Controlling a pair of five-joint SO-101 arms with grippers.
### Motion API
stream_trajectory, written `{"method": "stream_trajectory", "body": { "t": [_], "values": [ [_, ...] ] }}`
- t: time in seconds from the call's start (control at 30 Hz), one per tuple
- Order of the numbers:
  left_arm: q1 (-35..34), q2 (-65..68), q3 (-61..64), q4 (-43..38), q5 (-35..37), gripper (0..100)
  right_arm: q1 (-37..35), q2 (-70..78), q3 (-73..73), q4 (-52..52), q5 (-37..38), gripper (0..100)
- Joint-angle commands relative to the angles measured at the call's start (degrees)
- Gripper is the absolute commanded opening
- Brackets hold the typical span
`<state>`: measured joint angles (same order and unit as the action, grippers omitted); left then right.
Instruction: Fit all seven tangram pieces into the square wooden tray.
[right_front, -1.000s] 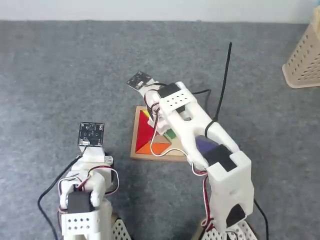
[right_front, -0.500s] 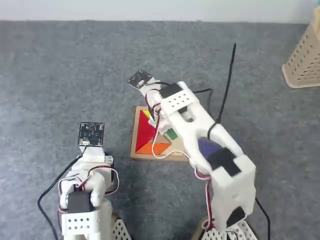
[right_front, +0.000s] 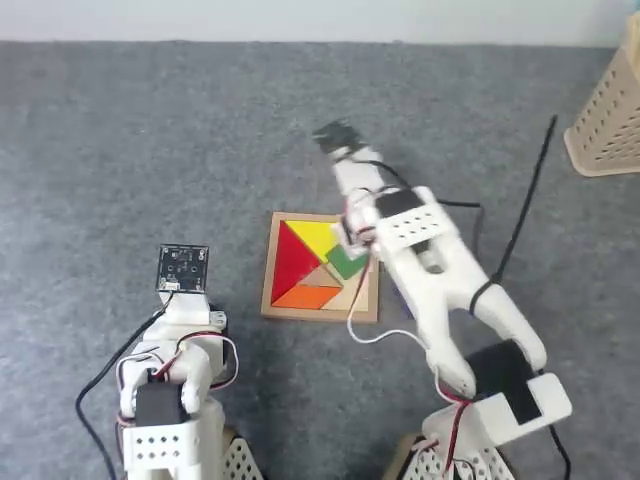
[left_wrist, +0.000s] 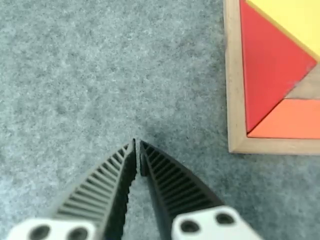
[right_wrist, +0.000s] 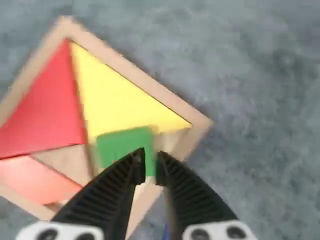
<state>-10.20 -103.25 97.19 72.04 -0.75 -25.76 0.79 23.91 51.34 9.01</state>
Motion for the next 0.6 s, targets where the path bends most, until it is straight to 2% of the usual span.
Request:
{"method": "stream_trajectory", "body": {
  "t": [0.0,0.3,0.57],
  "values": [
    [-0.09,-0.97,-0.66,0.26,0.53,1,0.48,-1.10,-0.44,-2.33,-0.88,0.9],
    [-0.09,-0.97,-0.66,0.26,0.53,1,0.13,3.03,-0.44,-4.18,-0.79,0.6],
    [-0.09,-0.97,-0.66,0.26,0.53,1,-4.26,3.12,0.79,-3.12,0.79,0.6]
  ]
}}
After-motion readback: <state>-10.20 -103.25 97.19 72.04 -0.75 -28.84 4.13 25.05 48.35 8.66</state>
